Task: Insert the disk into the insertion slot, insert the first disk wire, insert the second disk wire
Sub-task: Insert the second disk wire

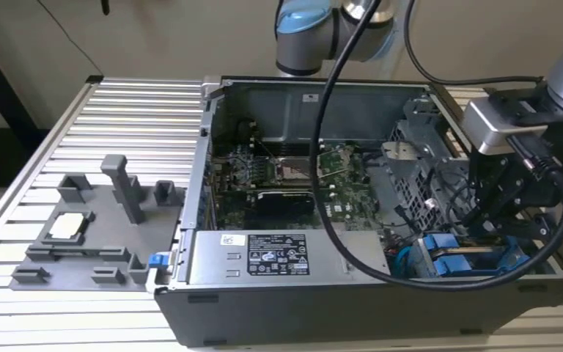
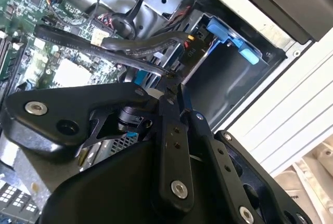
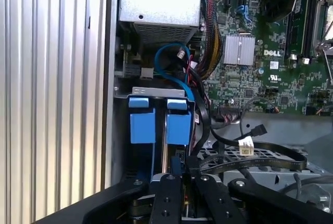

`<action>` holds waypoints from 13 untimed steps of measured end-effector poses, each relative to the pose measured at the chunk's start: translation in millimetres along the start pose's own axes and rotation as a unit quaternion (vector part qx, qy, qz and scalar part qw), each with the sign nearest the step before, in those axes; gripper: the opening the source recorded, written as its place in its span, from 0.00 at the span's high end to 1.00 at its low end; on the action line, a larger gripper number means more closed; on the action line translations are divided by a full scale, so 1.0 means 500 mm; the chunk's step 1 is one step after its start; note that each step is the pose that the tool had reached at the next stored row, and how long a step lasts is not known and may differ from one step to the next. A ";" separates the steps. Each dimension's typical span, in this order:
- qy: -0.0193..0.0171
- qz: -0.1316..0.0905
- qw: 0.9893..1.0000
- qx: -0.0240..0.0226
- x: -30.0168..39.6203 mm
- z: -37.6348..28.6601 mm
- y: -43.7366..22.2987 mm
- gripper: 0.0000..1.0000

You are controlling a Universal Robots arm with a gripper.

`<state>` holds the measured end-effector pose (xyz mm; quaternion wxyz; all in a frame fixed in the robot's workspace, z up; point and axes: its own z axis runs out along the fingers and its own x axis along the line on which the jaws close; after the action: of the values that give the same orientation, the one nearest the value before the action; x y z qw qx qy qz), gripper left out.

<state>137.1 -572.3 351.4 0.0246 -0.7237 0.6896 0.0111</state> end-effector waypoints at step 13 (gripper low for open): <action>-0.007 0.001 1.000 0.000 0.002 0.014 -0.004 0.84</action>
<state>139.1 -572.9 344.6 0.0299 -0.7227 0.6903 0.0161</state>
